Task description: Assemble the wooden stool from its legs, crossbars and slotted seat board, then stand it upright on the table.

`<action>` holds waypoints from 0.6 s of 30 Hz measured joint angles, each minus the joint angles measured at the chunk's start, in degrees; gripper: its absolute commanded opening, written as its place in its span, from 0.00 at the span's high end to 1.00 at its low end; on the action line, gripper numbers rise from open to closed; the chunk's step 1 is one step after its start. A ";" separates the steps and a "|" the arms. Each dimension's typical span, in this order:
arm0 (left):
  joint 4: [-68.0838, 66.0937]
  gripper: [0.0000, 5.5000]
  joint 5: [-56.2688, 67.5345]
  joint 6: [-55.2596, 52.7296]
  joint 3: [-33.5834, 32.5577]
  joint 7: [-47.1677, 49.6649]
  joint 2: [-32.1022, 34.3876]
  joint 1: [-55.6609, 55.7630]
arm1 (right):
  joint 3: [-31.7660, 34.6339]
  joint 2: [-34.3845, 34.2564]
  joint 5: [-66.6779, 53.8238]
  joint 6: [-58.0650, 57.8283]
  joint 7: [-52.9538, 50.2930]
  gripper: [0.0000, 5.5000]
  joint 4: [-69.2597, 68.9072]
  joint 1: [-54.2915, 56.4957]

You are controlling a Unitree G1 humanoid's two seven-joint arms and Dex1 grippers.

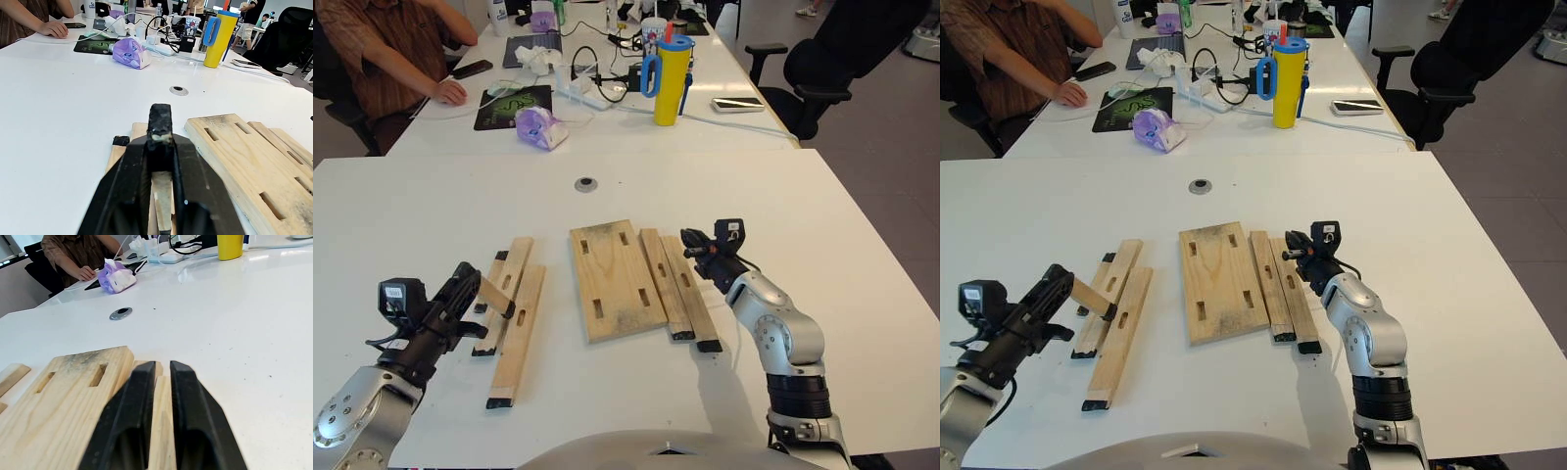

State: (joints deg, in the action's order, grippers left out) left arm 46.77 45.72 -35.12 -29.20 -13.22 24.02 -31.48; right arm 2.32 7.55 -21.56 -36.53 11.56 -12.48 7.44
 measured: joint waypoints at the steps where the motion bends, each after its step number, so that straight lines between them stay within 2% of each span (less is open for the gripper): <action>1: 0.00 0.93 -0.17 0.05 0.26 -0.17 0.15 0.46 | -0.10 -0.09 0.33 0.15 -0.06 0.90 0.16 0.00; 18: -1.37 0.93 0.70 -2.69 1.60 -1.34 3.16 1.39 | -0.61 -1.85 0.90 0.46 -0.83 0.90 -0.05 -1.57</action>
State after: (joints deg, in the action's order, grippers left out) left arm 45.39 46.43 -37.81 -27.60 -14.55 27.18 -30.09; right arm 1.72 5.70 -20.66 -36.07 10.74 -12.53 5.87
